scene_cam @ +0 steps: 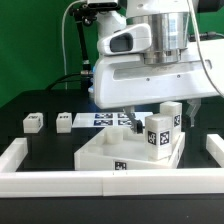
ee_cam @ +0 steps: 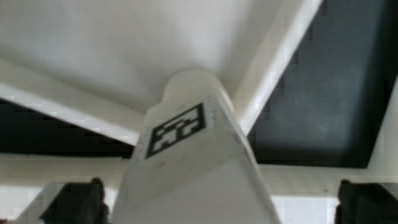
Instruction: Assemble square table
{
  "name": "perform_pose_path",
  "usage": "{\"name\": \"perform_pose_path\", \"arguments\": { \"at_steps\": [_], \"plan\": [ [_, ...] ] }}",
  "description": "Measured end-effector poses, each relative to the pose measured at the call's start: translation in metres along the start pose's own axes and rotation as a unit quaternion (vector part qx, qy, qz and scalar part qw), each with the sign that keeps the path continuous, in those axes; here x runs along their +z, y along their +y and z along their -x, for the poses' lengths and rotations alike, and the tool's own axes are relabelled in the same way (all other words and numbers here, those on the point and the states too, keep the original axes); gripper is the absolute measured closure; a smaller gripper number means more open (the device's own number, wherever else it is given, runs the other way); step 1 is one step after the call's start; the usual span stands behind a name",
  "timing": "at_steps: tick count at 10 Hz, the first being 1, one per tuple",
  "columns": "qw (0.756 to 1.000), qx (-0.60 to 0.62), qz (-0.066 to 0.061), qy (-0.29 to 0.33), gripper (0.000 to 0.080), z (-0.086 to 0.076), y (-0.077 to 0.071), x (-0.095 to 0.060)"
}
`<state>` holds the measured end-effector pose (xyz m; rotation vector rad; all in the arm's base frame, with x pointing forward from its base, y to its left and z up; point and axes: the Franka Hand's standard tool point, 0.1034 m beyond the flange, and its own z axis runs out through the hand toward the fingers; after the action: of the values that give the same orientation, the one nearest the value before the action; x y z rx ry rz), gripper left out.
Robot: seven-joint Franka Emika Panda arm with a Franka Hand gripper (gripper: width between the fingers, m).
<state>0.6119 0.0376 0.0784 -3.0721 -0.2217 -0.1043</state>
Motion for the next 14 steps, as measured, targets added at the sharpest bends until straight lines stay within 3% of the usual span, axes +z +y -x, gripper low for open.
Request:
{"name": "perform_pose_path", "arguments": {
  "at_steps": [4, 5, 6, 7, 11, 14],
  "plan": [
    [1.000, -0.004, 0.002, 0.008, 0.0178, -0.0022, 0.0013, -0.0004],
    [1.000, -0.004, 0.002, 0.008, 0.0366, -0.0021, 0.0013, -0.0004],
    [1.000, -0.004, 0.002, 0.008, 0.0366, -0.0022, 0.0013, -0.0004],
    [1.000, -0.004, 0.002, 0.008, 0.0510, -0.0022, 0.0014, -0.0004],
    [1.000, 0.021, 0.001, 0.008, 0.0509, -0.0022, 0.0010, -0.0003],
    [0.985, 0.173, 0.001, 0.016, 0.0509, -0.0058, 0.0021, 0.0010]
  ]
}}
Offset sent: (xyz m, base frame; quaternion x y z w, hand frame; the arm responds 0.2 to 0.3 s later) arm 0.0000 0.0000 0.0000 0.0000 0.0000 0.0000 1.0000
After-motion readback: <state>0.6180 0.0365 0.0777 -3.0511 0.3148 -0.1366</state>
